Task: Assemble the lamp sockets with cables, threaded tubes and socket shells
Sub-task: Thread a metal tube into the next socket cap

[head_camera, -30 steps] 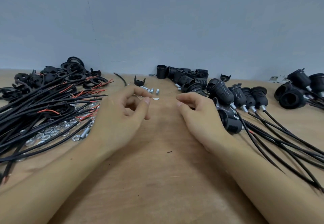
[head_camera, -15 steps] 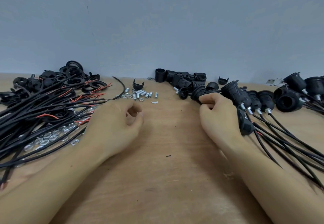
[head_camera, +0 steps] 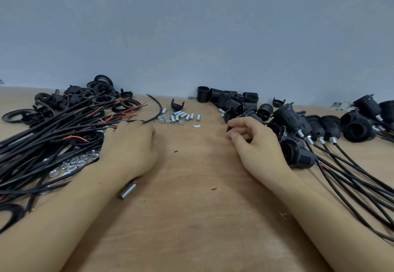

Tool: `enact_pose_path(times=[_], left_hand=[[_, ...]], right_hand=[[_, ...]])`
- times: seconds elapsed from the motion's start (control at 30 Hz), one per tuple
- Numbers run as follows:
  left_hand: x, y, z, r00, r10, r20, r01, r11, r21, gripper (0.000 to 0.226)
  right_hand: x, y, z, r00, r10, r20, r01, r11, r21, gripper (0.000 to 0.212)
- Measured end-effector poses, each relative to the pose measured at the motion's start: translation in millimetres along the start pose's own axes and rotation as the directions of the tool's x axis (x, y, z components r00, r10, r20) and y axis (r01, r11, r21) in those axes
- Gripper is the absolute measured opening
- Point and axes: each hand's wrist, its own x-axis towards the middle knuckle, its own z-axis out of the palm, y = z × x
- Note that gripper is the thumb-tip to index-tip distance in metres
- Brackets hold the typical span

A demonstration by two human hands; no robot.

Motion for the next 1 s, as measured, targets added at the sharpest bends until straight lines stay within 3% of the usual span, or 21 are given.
enact_pose_path(times=[0.17,0.33,0.43,0.57,0.67,0.77,1.0], left_hand=[[4.6,-8.5,-0.3,0.999,-0.021,-0.032,0.014,0.979,-0.204,0.041],[14.3,-16.6,5.7,0.995,-0.006,-0.097,-0.011,0.986,-0.167,0.032],[20.2,-23.6,8.3,0.998,-0.028,-0.052,0.019,0.984,-0.176,0.022],[25.0,-32.6,10.0,0.999,-0.035,-0.029,0.024,0.949,-0.315,0.013],[25.4,-39.7,6.1,1.0,-0.014,0.004,0.014,0.905,-0.424,0.024],[25.9,-43.7,5.1,0.999,-0.03,-0.022,0.019,0.913,-0.408,0.032],[29.3,-43.2,10.2,0.994,-0.059,-0.093,0.016,0.915,-0.403,0.028]], right_hand=[[-1.0,-0.5,-0.3,0.998,0.024,0.056,-0.024,1.0,-0.005,0.021],[-1.6,-1.6,0.6,0.997,0.009,0.072,-0.008,1.0,-0.011,0.022],[-1.9,-1.6,0.2,0.997,-0.001,0.075,0.002,1.0,-0.014,0.021],[-2.2,-2.1,-0.7,0.996,-0.015,0.082,0.016,1.0,-0.015,0.022],[-2.7,-2.9,-0.6,0.996,-0.023,0.09,0.025,0.999,-0.02,0.02],[-2.7,-3.4,-1.3,0.996,-0.028,0.086,0.031,0.999,-0.034,0.018],[-3.1,-3.5,-1.3,0.995,-0.037,0.089,0.04,0.999,-0.037,0.017]])
